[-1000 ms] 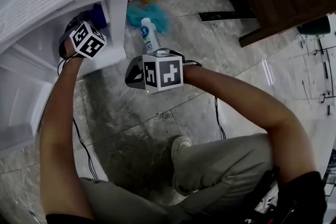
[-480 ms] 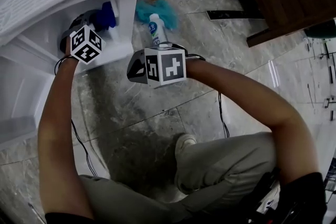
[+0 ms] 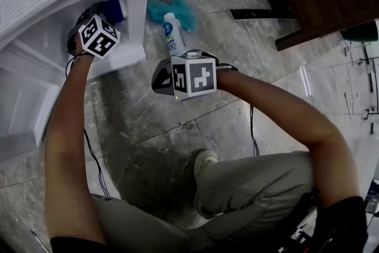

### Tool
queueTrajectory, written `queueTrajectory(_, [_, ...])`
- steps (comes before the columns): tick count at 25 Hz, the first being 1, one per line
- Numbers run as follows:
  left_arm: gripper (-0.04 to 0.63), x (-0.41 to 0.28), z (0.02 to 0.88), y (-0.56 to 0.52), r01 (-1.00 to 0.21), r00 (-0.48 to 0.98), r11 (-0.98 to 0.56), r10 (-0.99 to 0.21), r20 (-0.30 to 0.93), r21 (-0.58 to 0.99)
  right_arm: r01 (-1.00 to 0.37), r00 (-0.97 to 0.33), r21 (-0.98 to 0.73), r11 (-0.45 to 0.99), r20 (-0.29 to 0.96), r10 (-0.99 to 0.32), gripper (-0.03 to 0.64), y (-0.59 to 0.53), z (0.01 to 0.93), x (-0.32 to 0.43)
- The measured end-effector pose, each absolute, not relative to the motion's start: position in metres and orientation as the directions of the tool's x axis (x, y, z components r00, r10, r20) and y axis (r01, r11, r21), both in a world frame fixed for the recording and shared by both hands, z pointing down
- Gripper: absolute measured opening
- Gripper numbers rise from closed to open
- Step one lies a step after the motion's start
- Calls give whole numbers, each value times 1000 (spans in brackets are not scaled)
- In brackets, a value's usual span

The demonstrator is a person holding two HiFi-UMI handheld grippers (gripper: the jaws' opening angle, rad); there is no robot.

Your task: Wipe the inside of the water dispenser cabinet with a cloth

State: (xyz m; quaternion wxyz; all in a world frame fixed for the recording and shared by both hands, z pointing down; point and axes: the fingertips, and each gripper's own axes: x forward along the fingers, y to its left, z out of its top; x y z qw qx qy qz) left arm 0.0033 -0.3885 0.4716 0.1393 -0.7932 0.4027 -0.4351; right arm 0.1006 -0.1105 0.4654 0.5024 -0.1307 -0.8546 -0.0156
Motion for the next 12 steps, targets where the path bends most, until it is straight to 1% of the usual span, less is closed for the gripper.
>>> queueTrajectory(6, [164,11,473,-359,-428,375,-693,-721,583,-580,272,-459,-103,957,860,223,-2,-113,466,84])
queueTrajectory(9, [164,13,474,-364,-407,364,-688,-725,585,-601,285,-464,-117,951,852,244,-2,-108,467,79])
queueTrajectory(12, [164,10,474,-377,-429,333,-666,-745,578,-611,288,-445,-124,950,860,248,-2,-104,472,89])
